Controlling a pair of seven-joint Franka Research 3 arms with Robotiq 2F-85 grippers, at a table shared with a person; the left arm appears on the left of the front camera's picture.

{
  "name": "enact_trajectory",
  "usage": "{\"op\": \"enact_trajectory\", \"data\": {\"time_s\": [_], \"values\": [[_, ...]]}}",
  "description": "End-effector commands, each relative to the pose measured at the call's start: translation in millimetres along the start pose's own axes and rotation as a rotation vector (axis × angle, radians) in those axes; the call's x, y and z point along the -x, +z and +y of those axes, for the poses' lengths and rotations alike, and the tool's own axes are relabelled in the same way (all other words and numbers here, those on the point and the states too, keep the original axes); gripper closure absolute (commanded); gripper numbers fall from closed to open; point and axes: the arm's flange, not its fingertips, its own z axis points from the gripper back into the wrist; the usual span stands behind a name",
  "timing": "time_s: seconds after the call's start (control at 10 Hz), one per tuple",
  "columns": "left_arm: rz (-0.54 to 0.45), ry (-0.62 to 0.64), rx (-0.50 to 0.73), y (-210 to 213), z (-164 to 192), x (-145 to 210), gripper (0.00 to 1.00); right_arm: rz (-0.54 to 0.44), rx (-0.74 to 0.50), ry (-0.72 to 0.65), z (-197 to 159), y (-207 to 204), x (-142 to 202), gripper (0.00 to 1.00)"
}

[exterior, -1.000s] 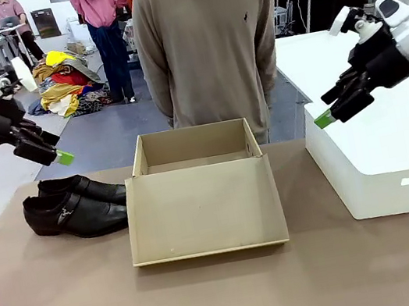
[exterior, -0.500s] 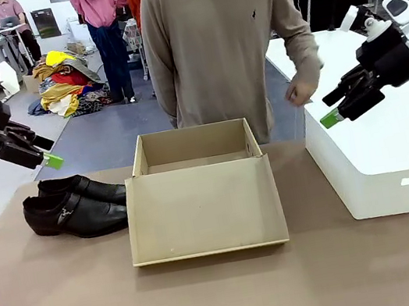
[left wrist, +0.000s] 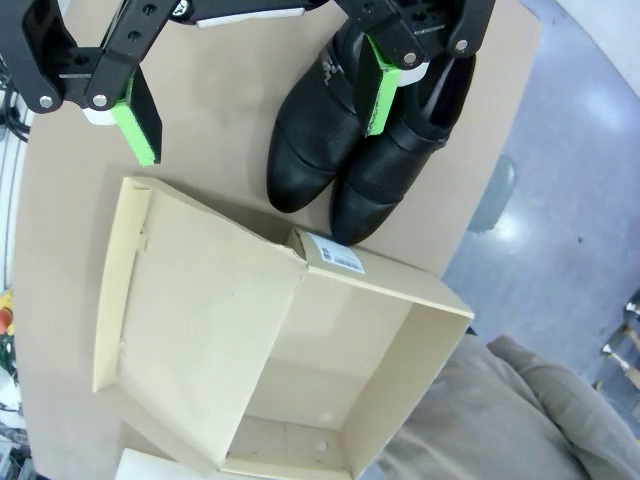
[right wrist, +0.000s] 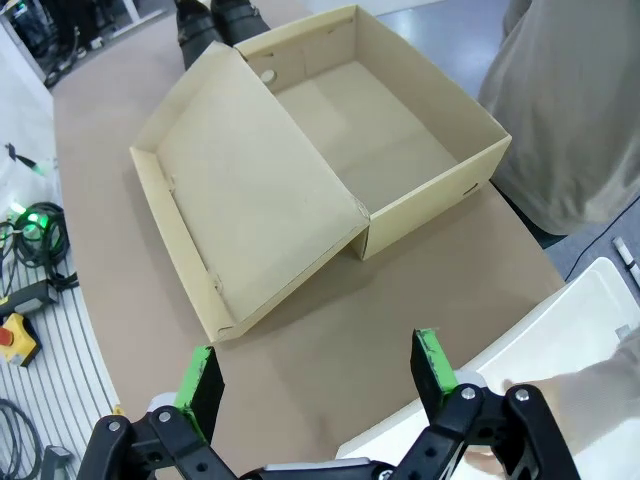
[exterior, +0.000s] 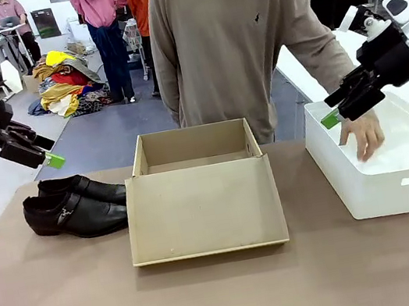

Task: Pack the shoes into the box.
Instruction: Place one shoe of the Shoes into the Shoes Box.

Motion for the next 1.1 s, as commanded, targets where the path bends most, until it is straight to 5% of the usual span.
{"op": "enact_trajectory", "data": {"time_s": [0.0, 1.0], "values": [[-0.018, -0.019, 0.012, -1.1, 2.4, 4.2, 0.00, -0.024, -0.012, 0.030, -4.4, -1.6, 0.9, 0.00], [-0.018, -0.019, 0.012, -1.1, 2.4, 4.2, 0.00, -0.024, -0.012, 0.030, -4.4, -1.6, 0.9, 0.00]]}}
